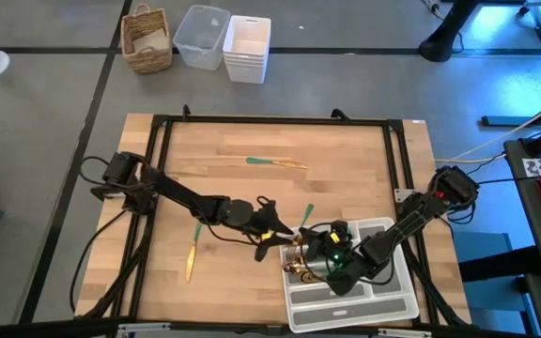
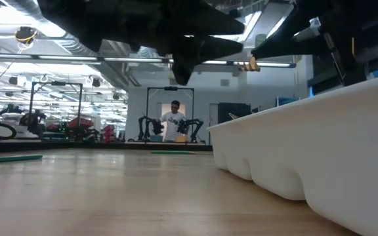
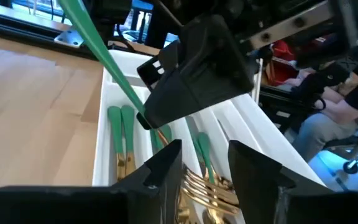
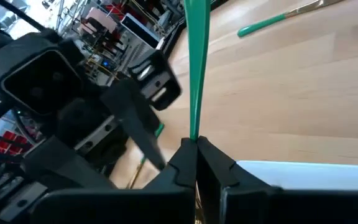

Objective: Sort silverware
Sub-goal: Put the green fork into the silverware tray

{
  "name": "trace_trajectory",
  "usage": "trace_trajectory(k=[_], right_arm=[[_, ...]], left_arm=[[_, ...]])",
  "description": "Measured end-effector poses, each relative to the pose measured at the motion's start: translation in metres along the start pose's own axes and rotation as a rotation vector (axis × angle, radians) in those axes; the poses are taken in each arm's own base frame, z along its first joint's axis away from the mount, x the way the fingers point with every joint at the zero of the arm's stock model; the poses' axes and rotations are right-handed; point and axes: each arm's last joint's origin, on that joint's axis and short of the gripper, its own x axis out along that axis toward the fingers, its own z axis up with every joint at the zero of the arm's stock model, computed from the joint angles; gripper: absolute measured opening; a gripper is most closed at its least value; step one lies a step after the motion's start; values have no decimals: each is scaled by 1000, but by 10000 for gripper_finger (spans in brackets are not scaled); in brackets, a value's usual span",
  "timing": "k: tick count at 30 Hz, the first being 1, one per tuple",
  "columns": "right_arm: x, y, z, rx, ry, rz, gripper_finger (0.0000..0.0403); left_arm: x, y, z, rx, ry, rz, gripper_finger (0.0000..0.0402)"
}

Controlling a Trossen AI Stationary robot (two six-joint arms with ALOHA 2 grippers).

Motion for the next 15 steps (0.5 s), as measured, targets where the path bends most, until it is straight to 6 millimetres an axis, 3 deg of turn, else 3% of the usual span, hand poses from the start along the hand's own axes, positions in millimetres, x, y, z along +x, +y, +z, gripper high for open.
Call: trace_trajectory(k=[15], right_arm=[[-1,3,0,-78,-9,16,3]], left_arm=[[15,7,-5,-2,-1,68,125]])
